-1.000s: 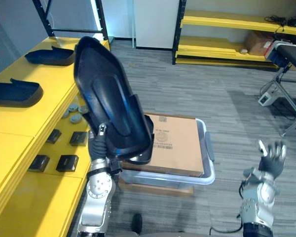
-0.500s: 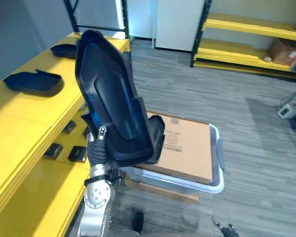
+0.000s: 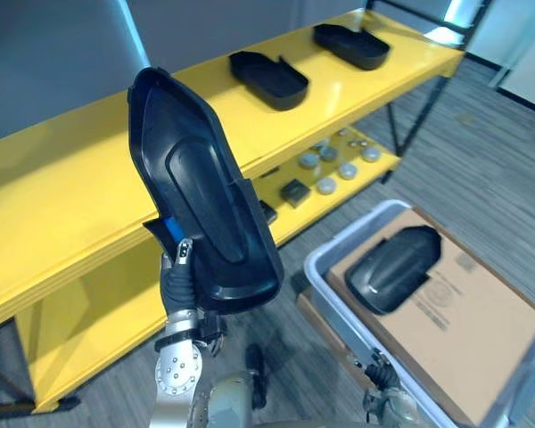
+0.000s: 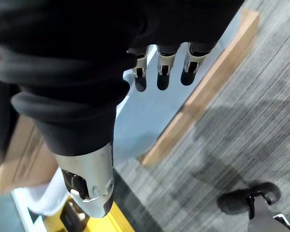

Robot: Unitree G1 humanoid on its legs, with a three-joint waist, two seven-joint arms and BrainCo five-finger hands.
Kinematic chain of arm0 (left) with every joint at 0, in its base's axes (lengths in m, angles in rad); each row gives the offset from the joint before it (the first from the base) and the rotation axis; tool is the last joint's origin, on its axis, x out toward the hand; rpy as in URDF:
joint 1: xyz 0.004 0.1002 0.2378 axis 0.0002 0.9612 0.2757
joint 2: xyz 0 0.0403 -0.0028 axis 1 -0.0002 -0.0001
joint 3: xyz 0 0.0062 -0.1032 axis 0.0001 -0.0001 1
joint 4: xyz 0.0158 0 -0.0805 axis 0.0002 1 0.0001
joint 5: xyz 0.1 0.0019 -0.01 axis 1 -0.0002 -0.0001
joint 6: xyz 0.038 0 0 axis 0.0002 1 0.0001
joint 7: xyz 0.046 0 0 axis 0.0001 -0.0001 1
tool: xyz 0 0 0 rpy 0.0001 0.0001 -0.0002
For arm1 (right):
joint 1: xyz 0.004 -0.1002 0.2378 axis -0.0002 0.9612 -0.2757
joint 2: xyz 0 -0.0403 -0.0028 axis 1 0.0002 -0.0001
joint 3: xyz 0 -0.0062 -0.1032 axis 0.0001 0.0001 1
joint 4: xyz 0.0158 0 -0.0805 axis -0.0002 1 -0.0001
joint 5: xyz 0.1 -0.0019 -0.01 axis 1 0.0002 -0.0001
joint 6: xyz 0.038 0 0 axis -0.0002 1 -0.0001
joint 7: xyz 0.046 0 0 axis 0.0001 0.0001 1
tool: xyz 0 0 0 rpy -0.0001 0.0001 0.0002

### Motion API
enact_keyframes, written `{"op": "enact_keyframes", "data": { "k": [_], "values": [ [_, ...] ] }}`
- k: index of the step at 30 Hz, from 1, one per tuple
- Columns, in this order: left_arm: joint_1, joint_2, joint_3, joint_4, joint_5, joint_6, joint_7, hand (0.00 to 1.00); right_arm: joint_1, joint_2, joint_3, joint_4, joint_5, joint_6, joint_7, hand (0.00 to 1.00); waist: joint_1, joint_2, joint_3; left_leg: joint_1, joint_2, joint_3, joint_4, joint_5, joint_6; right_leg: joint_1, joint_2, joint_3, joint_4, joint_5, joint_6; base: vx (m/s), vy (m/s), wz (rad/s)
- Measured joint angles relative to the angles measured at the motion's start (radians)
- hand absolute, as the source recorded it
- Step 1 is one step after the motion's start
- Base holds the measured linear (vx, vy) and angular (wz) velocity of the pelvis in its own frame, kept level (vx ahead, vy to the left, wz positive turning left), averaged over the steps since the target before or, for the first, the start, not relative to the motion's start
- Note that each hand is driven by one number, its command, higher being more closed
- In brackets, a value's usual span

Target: Walk over and take plastic housings, then place them on the shelf

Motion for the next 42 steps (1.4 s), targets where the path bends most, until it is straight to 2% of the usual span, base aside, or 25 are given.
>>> {"op": "enact_keyframes", "data": {
  "k": [1,2,3,5,7,8,9,10,11,13,14,15,16,17,18,19,21,24,27,35,39,42],
  "values": [
    [-0.011,0.005,-0.007,0.015,0.000,0.002,-0.003,1.00,0.000,0.002,0.000,0.000,-0.001,0.006,0.000,0.00,-0.002,0.001,0.000,0.011,-0.009,-0.009,0.005,-0.011,0.000,-0.004,-0.026,0.012,0.062,0.009,-0.028,0.23,0.204,0.38],
    [-0.028,0.015,-0.035,0.030,0.000,0.008,-0.004,1.00,0.002,0.004,0.000,-0.001,-0.007,0.010,0.000,0.00,-0.012,0.005,0.000,0.043,-0.022,-0.034,0.004,-0.032,0.010,-0.051,-0.071,0.095,0.213,0.043,-0.164,0.25,0.209,0.46],
    [-0.049,0.039,-0.067,0.035,0.000,0.008,-0.005,1.00,0.014,0.010,0.001,0.008,-0.009,0.010,0.000,0.00,-0.025,0.001,-0.002,0.075,-0.030,-0.062,-0.013,-0.042,0.003,-0.122,-0.062,0.256,0.334,0.035,-0.173,0.27,0.194,0.55],
    [-0.081,0.072,-0.082,0.051,0.002,0.007,-0.006,1.00,0.002,0.010,0.001,0.016,-0.009,0.009,-0.001,0.00,-0.037,-0.013,-0.011,0.136,-0.062,-0.108,-0.088,-0.028,-0.013,-0.226,-0.007,0.417,0.394,-0.035,-0.125,0.29,0.154,0.65],
    [-0.093,0.073,-0.081,0.061,0.003,0.006,-0.002,1.00,-0.004,0.005,0.002,0.028,-0.009,0.006,-0.003,0.00,-0.058,-0.011,-0.011,0.190,-0.088,-0.160,-0.131,-0.021,-0.005,-0.311,0.052,0.502,0.374,-0.081,-0.123,0.29,0.113,0.78],
    [-0.105,0.073,-0.084,0.074,0.004,0.006,-0.001,1.00,-0.012,0.004,0.002,0.032,-0.008,0.005,-0.004,0.00,-0.070,-0.008,-0.010,0.214,-0.099,-0.198,-0.143,-0.018,-0.001,-0.372,0.098,0.556,0.338,-0.100,-0.107,0.28,0.038,1.17],
    [-0.119,0.073,-0.087,0.093,0.004,0.006,0.000,1.00,-0.010,0.004,0.005,0.035,-0.008,0.005,-0.004,0.00,-0.079,-0.003,-0.008,0.232,-0.108,-0.249,-0.143,-0.017,0.001,-0.428,0.143,0.610,0.288,-0.103,-0.099,0.29,0.015,1.35],
    [-0.127,0.072,-0.088,0.105,0.004,0.006,0.001,1.00,-0.008,0.005,0.006,0.035,-0.007,0.005,-0.005,0.00,-0.086,-0.002,-0.007,0.241,-0.114,-0.278,-0.141,-0.017,0.001,-0.453,0.161,0.642,0.258,-0.102,-0.097,0.31,-0.027,1.50],
    [-0.134,0.072,-0.090,0.118,0.004,0.006,0.009,1.00,-0.007,0.003,0.005,0.035,-0.007,0.005,-0.006,0.00,-0.090,-0.001,-0.006,0.259,-0.123,-0.329,-0.140,-0.017,0.000,-0.494,0.190,0.709,0.207,-0.091,-0.079,0.39,-0.089,1.59],
    [-0.133,0.072,-0.101,0.120,0.005,0.006,0.018,1.00,0.002,-0.005,0.004,0.034,-0.006,0.003,-0.009,0.00,-0.088,-0.002,-0.006,0.285,-0.140,-0.409,-0.130,-0.026,-0.015,-0.529,0.213,0.803,0.139,-0.057,-0.052,0.35,-0.120,1.64],
    [-0.131,0.072,-0.107,0.119,0.007,0.006,0.018,1.00,0.010,-0.004,0.004,0.030,-0.006,0.003,-0.014,0.00,-0.088,-0.012,-0.007,0.307,-0.153,-0.446,-0.122,-0.039,-0.034,-0.527,0.210,0.840,0.115,-0.014,-0.044,0.24,-0.136,1.40],
    [-0.128,0.072,-0.108,0.118,0.009,0.005,0.018,1.00,0.021,-0.002,0.005,0.029,-0.006,0.003,-0.021,0.00,-0.084,-0.021,-0.010,0.317,-0.159,-0.457,-0.121,-0.048,-0.043,-0.524,0.202,0.848,0.108,0.015,-0.042,0.36,-0.237,1.65],
    [-0.121,0.072,-0.106,0.115,0.013,0.000,0.020,1.00,0.036,0.004,0.012,0.020,-0.006,0.002,-0.023,0.00,-0.071,-0.041,-0.021,0.327,-0.164,-0.459,-0.113,-0.072,-0.046,-0.524,0.178,0.839,0.103,0.096,-0.056,0.30,-0.263,1.22],
    [-0.115,0.070,-0.096,0.109,0.013,-0.005,0.024,1.00,0.041,0.012,0.025,0.000,-0.006,0.003,-0.022,0.00,-0.043,-0.058,-0.020,0.329,-0.167,-0.473,-0.085,-0.100,-0.061,-0.523,0.173,0.820,0.097,0.151,-0.066,0.28,-0.280,0.98],
    [-0.110,0.065,-0.093,0.108,0.013,-0.005,0.029,1.00,0.036,0.012,0.025,-0.010,-0.006,0.002,-0.021,0.00,-0.036,-0.048,-0.018,0.320,-0.153,-0.487,-0.067,-0.116,-0.076,-0.511,0.178,0.803,0.095,0.135,-0.072,0.25,-0.339,0.56],
    [-0.101,0.048,-0.096,0.105,0.012,-0.005,0.037,1.00,0.030,0.009,0.024,-0.049,-0.004,-0.005,-0.020,0.00,-0.030,-0.022,-0.030,0.290,-0.105,-0.500,-0.043,-0.145,-0.117,-0.501,0.214,0.753,0.048,0.128,-0.095,0.18,-0.269,0.31],
    [-0.102,0.034,-0.100,0.106,0.012,-0.004,0.036,1.00,0.029,0.006,0.024,-0.064,0.002,-0.011,-0.020,0.00,-0.033,-0.016,-0.031,0.282,-0.066,-0.503,-0.061,-0.145,-0.128,-0.494,0.239,0.723,0.015,0.137,-0.114,0.18,-0.294,0.24],
    [-0.103,0.013,-0.102,0.106,0.011,-0.002,0.036,1.00,0.034,-0.001,0.020,-0.066,0.004,-0.011,-0.020,0.00,-0.041,-0.016,-0.031,0.324,-0.031,-0.493,-0.145,-0.111,-0.173,-0.469,0.263,0.701,-0.016,0.143,-0.130,0.10,-0.189,0.09],
    [-0.108,0.009,-0.102,0.106,0.012,-0.002,0.036,1.00,0.034,-0.010,0.017,-0.067,0.003,-0.011,-0.021,0.00,-0.058,-0.015,-0.034,0.339,-0.022,-0.485,-0.188,-0.085,-0.159,-0.455,0.274,0.697,-0.054,0.155,-0.145,0.04,-0.068,-0.02],
    [-0.143,0.016,-0.094,0.124,0.093,0.011,0.054,1.00,0.059,0.013,0.024,-0.053,0.000,-0.012,-0.014,0.00,-0.056,-0.026,-0.052,0.346,-0.027,-0.474,-0.232,-0.045,-0.148,-0.394,0.288,0.709,-0.223,0.260,-0.136,-0.02,0.018,-0.02],
    [-0.258,0.031,-0.030,0.269,0.161,0.035,0.077,1.00,0.048,0.009,0.026,-0.013,-0.016,-0.011,0.001,0.00,-0.064,-0.028,-0.071,0.360,-0.037,-0.456,-0.268,-0.017,-0.146,-0.345,0.292,0.732,-0.350,0.343,-0.132,-0.06,0.033,-0.15],
    [-0.347,0.052,0.049,0.393,0.199,0.074,0.123,1.00,0.032,-0.009,0.052,-0.003,-0.020,-0.009,0.004,0.00,-0.095,-0.025,-0.073,0.353,-0.048,-0.446,-0.284,0.000,-0.148,-0.339,0.287,0.747,-0.406,0.389,-0.130,-0.09,0.048,-0.10]
  ]
}}
